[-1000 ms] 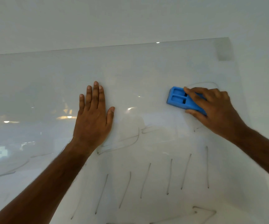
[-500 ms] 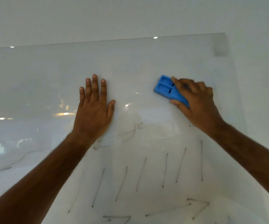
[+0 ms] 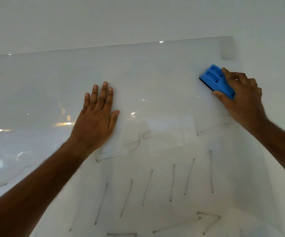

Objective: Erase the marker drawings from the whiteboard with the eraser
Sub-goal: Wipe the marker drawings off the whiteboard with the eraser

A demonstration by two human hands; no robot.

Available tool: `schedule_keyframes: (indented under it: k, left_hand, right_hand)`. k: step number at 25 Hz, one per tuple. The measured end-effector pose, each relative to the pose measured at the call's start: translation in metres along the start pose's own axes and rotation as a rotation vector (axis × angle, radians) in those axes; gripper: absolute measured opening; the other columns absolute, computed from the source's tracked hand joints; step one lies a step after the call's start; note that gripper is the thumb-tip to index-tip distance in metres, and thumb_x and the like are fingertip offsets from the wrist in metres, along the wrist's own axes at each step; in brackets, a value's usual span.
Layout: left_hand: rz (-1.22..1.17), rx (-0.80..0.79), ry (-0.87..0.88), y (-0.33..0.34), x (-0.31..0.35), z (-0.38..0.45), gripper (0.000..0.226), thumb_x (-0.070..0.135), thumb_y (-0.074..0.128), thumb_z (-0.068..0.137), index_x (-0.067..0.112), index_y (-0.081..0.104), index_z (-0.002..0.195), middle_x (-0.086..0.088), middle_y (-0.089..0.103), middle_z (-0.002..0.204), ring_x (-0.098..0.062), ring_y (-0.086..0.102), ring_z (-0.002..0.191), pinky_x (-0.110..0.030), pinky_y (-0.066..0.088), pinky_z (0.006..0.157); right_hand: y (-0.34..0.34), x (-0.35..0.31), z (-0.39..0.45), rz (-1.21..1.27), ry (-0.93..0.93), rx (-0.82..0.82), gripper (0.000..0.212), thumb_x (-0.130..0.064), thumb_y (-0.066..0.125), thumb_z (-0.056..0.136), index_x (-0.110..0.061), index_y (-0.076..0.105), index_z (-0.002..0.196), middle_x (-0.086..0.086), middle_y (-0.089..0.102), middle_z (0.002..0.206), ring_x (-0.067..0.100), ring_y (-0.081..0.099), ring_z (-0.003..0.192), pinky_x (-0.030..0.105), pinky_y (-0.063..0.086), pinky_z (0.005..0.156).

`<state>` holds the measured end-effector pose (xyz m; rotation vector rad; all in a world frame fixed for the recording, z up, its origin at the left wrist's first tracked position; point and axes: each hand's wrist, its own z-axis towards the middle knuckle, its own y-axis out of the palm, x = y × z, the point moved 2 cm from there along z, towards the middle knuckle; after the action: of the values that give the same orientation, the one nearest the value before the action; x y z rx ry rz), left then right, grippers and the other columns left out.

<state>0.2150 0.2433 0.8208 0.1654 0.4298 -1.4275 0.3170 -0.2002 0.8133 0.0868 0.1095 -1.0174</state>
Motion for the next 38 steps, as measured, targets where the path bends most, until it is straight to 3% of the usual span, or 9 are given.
schedule_keyframes:
  k: [3,9,13,16,24,32,35,38]
  left_hand:
    - [0.001,0.012,0.009,0.002,0.007,0.007,0.073,0.046,0.018,0.114,0.004,0.009,0.173,-0.017,0.004,0.181,-0.038,0.002,0.168,-0.053,0.007,0.136]
    - [-0.012,0.04,0.05,0.01,0.036,0.011,0.07,0.044,0.019,0.114,0.004,0.013,0.172,-0.017,0.008,0.181,-0.039,0.006,0.168,-0.058,0.011,0.136]
    - [-0.002,0.045,0.043,0.012,0.038,0.01,0.07,0.043,0.019,0.114,0.005,0.013,0.173,-0.017,0.008,0.181,-0.039,0.006,0.168,-0.058,0.01,0.136]
    - [-0.004,0.031,0.041,0.011,0.039,0.011,0.07,0.044,0.017,0.114,0.006,0.012,0.173,-0.016,0.007,0.181,-0.039,0.004,0.168,-0.056,0.007,0.136]
    - [-0.012,0.036,0.038,0.012,0.037,0.01,0.071,0.044,0.018,0.114,0.005,0.014,0.173,-0.016,0.008,0.181,-0.04,0.006,0.168,-0.057,0.009,0.136]
    - [-0.047,0.044,0.034,0.012,0.039,0.011,0.071,0.042,0.019,0.113,0.004,0.015,0.172,-0.018,0.009,0.181,-0.042,0.007,0.167,-0.059,0.011,0.135]
    - [-0.063,0.039,0.03,0.012,0.04,0.011,0.071,0.042,0.019,0.113,0.004,0.013,0.172,-0.017,0.007,0.181,-0.041,0.005,0.167,-0.058,0.009,0.136]
    - [-0.061,0.044,0.03,0.012,0.04,0.01,0.07,0.042,0.019,0.113,0.004,0.013,0.173,-0.017,0.008,0.181,-0.04,0.005,0.168,-0.057,0.008,0.136]
  right_hand:
    - [0.007,-0.022,-0.009,0.071,0.028,-0.019,0.067,-0.045,0.061,0.101,-0.032,0.033,0.161,0.001,0.047,0.148,0.033,0.045,0.122,0.054,0.036,0.102]
    - [-0.011,-0.005,-0.057,-0.035,-0.212,-0.129,0.068,-0.047,0.059,0.098,-0.033,0.034,0.161,-0.002,0.05,0.146,0.031,0.051,0.12,0.054,0.039,0.102]
    - [-0.021,0.037,-0.036,-0.041,-0.078,-0.097,0.068,-0.05,0.061,0.101,-0.036,0.033,0.161,0.001,0.051,0.146,0.035,0.052,0.121,0.058,0.042,0.103]
    - [-0.013,0.026,-0.012,0.003,0.021,-0.025,0.067,-0.05,0.061,0.1,-0.033,0.036,0.16,0.0,0.05,0.148,0.036,0.05,0.122,0.057,0.042,0.103]
    - [0.004,-0.028,-0.075,-0.003,-0.139,-0.061,0.067,-0.05,0.058,0.102,-0.034,0.032,0.161,-0.005,0.049,0.145,0.024,0.047,0.115,0.043,0.037,0.1]
    - [-0.02,0.039,-0.072,-0.133,0.016,-0.035,0.067,-0.053,0.052,0.104,-0.026,0.032,0.162,0.007,0.049,0.146,0.037,0.051,0.117,0.057,0.043,0.097]
    - [-0.01,0.018,-0.062,-0.069,0.089,-0.003,0.068,-0.051,0.055,0.102,-0.026,0.033,0.162,0.006,0.049,0.145,0.038,0.048,0.117,0.058,0.043,0.098]
    - [0.0,-0.015,-0.088,-0.088,-0.052,-0.03,0.066,-0.052,0.053,0.105,-0.028,0.031,0.162,0.003,0.048,0.146,0.032,0.049,0.111,0.052,0.044,0.093]
